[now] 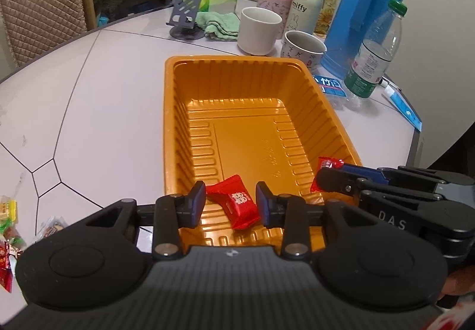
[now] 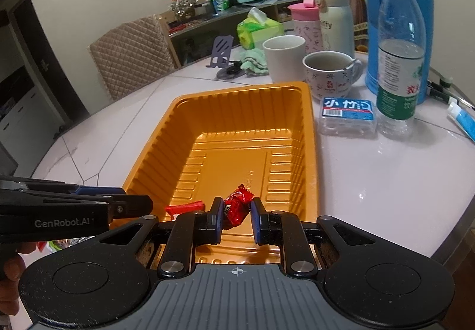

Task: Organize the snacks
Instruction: 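Carry both candies over the orange tray and release them inside, then move both grippers back toward the snack pile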

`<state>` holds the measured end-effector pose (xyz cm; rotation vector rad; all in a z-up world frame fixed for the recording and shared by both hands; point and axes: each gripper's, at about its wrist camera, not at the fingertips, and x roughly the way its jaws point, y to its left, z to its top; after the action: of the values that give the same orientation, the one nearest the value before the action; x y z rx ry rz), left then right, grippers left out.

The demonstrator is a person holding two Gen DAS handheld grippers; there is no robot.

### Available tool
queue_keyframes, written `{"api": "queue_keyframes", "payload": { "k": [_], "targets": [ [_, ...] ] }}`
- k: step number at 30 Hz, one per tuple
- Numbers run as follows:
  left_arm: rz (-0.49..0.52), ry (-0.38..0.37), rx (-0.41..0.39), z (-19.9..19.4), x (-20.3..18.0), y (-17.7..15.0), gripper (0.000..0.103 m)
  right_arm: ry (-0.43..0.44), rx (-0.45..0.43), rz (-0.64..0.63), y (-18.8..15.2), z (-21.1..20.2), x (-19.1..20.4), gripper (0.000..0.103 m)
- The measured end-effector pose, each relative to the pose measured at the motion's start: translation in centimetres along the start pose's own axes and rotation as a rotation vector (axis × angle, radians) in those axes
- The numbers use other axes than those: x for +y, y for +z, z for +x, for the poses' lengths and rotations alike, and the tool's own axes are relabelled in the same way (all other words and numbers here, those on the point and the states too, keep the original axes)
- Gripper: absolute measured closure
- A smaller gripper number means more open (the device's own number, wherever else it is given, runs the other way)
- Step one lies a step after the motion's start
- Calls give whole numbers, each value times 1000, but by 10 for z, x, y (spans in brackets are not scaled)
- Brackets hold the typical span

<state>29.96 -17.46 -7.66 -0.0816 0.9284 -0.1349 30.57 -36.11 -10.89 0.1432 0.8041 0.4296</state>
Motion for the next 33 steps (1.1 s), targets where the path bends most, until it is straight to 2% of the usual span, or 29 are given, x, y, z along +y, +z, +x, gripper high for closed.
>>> {"api": "queue_keyframes", "payload": {
  "k": [5,8,10,12,17,20,33],
  "targets": [
    [-24,12,-11,-9,6,-2,61,-1,8,-2,3,4,3,83],
    [-33,23,-24,-16,10,-4,53,-6,5,-9,5,4,6,76],
    [-40,29,-32,-20,13,-5,50,-11,-8,-12,5,2,8,50],
    [-48,31,-38,-26,16,-7,49,-18,-39,-12,4,-2,11,41],
    [-71,38,-53,-41,26,-13,45,-18,-49,8,7,-9,15,41],
    [-86,42,-67,-52,33,-19,39,-23,-53,7,7,-15,20,41],
    [-121,48,-91,-100,79,-50,37,-23,-87,67,-8,-46,50,41]
  ]
}}
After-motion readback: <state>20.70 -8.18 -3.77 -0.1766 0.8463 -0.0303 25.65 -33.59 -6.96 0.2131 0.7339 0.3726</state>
